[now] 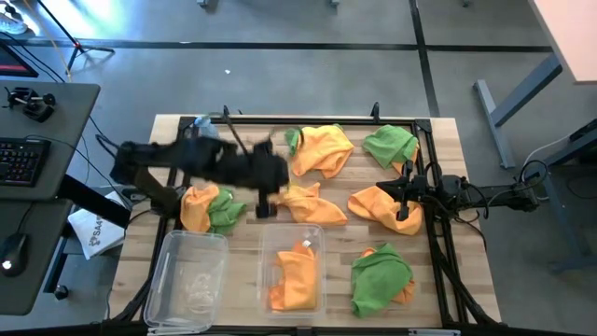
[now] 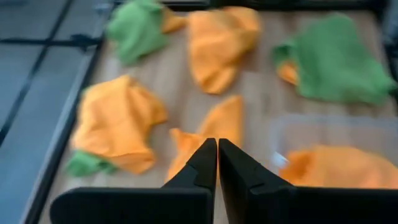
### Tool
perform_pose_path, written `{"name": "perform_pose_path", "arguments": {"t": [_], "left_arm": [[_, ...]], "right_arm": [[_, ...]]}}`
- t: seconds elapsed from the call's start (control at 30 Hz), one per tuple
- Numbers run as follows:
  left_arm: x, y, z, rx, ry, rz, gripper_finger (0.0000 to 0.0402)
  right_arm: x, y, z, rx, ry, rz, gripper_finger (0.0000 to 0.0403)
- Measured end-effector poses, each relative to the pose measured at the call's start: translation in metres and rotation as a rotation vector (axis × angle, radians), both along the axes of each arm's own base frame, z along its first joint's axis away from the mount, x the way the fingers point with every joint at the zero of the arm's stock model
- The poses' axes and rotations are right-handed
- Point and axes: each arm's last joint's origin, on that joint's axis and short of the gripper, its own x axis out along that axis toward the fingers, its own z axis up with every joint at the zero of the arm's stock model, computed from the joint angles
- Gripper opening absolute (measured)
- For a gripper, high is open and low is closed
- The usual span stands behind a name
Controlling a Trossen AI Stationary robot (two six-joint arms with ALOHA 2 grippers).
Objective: Sort microfiber towel by color & place in baskets
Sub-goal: Put the orange towel into the right transparent bin
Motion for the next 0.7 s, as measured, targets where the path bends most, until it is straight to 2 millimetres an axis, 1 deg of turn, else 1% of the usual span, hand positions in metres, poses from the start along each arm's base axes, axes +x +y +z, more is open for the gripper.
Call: {"name": "perform_pose_path", "arguments": {"t": [0.13, 0.3, 0.4, 0.53, 0.7], "left_arm": [[-0.005, 0.037, 0.005, -0.012, -0.015, 0.109, 0.0001], [-0.008, 0.071, 0.005, -0.04, -0.009, 0.194, 0.0], [-0.008, 0.084, 0.003, -0.045, -0.002, 0.167, 0.0], [-0.008, 0.098, -0.012, -0.051, 0.024, 0.147, 0.0], [-0.017, 0.11, -0.024, -0.069, -0.035, 0.148, 0.0]], "right_arm": [[0.0, 0.0, 0.0, -0.007, 0.001, -0.001, 0.0], [0.0, -0.001, 0.0, -0.258, 0.051, -0.057, 0.0], [0.0, -0.001, 0.0, -0.32, 0.065, -0.061, 0.0], [0.0, -0.001, 0.0, -0.323, 0.066, -0.061, 0.0], [0.0, -0.001, 0.0, -0.303, 0.06, -0.06, 0.0]]}}
